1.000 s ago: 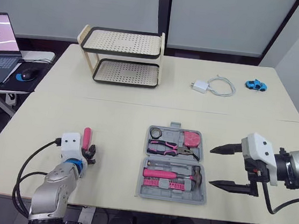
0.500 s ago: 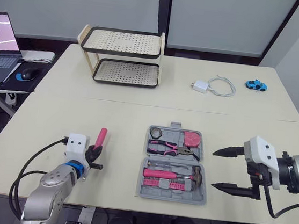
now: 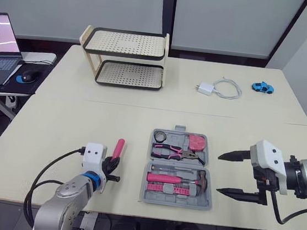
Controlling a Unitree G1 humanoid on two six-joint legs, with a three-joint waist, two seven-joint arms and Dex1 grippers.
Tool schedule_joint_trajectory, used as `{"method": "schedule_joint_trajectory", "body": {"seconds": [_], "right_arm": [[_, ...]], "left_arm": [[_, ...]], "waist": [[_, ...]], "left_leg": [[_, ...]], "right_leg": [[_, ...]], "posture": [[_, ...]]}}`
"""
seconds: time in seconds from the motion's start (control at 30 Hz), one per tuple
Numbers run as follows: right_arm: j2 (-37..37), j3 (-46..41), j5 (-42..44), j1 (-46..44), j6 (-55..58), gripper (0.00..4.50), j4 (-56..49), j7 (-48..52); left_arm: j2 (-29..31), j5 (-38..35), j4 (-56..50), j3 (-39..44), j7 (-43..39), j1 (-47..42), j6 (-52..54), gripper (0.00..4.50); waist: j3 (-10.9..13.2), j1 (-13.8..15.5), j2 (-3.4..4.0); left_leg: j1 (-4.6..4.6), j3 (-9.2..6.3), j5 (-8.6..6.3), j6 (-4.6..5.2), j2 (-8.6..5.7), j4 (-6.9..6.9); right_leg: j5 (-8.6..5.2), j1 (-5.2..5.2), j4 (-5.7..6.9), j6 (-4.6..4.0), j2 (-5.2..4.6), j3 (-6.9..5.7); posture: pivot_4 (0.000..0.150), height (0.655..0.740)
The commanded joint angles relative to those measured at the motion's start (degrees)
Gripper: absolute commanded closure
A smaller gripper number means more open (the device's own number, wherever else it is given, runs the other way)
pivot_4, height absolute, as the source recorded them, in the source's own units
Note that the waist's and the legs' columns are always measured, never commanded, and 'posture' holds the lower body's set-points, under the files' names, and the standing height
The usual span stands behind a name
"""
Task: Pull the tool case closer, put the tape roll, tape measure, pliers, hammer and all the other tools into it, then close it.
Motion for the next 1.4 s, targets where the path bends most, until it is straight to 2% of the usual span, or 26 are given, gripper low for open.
{"method": "schedule_joint_trajectory", "body": {"seconds": [0.03, 0.43, 0.73, 0.83, 0.97, 1.03, 1.1, 1.23, 1.3, 1.4], "right_arm": [[-1.1, -0.3, 0.1, -1.3, 0.0, 0.00, -0.9, 0.2], [-1.3, -0.4, -0.3, -1.2, 0.3, 0.00, -1.0, 0.8], [-1.5, -1.4, 0.0, -0.7, 0.6, 0.00, -1.4, 0.8], [-1.2, -2.8, 0.8, -0.5, 1.2, 0.00, -2.4, 0.0], [-0.4, -4.4, 2.5, -0.6, 2.9, 0.00, -4.4, -2.2], [0.5, -4.9, 2.8, 0.5, 3.3, 0.00, -6.6, -4.3], [1.2, -4.8, 3.0, 1.0, 3.8, 0.00, -8.2, -5.9], [3.6, -2.7, 3.0, 3.5, 4.8, 0.00, -13.0, -10.1], [4.2, -1.7, 2.9, 3.9, 5.2, 0.00, -14.1, -11.5], [5.6, 1.3, 2.5, 3.4, 6.5, 0.00, -15.4, -14.3]], "left_arm": [[0.1, 0.3, -0.7, -0.6, 0.5, 0.3, 0.8, 3.95], [0.4, 1.1, 1.0, -1.6, 0.1, 0.9, -0.9, 3.95], [1.5, -2.5, -3.0, 2.0, -2.3, 1.7, 0.1, 1.01], [4.6, -5.0, -6.6, 5.5, -5.1, 3.4, 0.7, 0.03], [11.5, -8.9, -8.6, 9.7, -12.2, 3.9, -0.4, 0.03], [19.9, -7.9, -7.6, 9.7, -22.1, 3.6, -6.4, 0.03], [24.8, -7.1, -5.7, 9.4, -27.4, 3.2, -10.4, 0.03], [35.3, -2.4, 5.0, 6.7, -43.4, -1.1, -28.5, 0.03], [37.7, -1.5, 9.9, 5.4, -49.1, -3.2, -35.2, 0.03], [41.1, 5.0, 21.8, -1.0, -58.0, -11.1, -51.6, 0.03]], "waist": [[0.0, 0.0, 0.00], [0.0, 0.0, 0.00], [0.0, 0.0, 0.00], [0.0, 0.0, -0.01], [0.0, 0.0, 0.01], [0.0, -0.1, 0.00], [0.0, -0.1, 0.02], [0.0, 0.0, 0.11], [0.0, -0.1, 0.14], [0.1, -0.2, 0.15]], "left_leg": [[0.00, 0.00, 0.00, 0.00, 0.00, 0.00], [0.00, 0.00, 0.00, 0.00, 0.00, 0.00], [0.00, 0.00, 0.00, 0.00, 0.01, -0.01], [0.00, 0.00, 0.00, 0.00, 0.02, -0.01], [-0.01, -0.02, 0.00, 0.00, 0.02, -0.02], [0.00, -0.01, 0.00, 0.00, 0.02, -0.03], [-0.02, -0.05, 0.00, -0.01, 0.05, -0.05], [-0.04, -0.01, 0.00, 0.00, 0.02, -0.08], [-0.04, 0.00, 0.00, 0.00, 0.03, -0.12], [-0.03, -0.01, -0.01, 0.01, 0.03, -0.12]], "right_leg": [[0.00, 0.00, 0.00, 0.00, 0.00, 0.00], [0.00, 0.00, -0.01, 0.00, 0.00, 0.00], [0.00, 0.00, -0.01, 0.00, 0.00, 0.00], [0.00, 0.00, -0.02, 0.00, 0.00, 0.00], [0.00, -0.02, -0.02, 0.00, 0.00, -0.01], [0.00, 0.00, -0.04, 0.00, 0.00, -0.02], [-0.01, -0.02, -0.05, -0.01, 0.03, -0.06], [-0.01, -0.01, -0.12, -0.01, -0.02, -0.05], [-0.01, -0.01, -0.17, -0.02, -0.01, -0.05], [0.00, 0.02, -0.28, -0.02, -0.02, -0.05]], "posture": [[0.150, 0.7400], [0.150, 0.7400], [0.150, 0.7400], [0.150, 0.7400], [0.150, 0.7400], [0.150, 0.7400], [0.150, 0.7400], [0.150, 0.7400], [0.150, 0.7400], [0.150, 0.7400]]}}
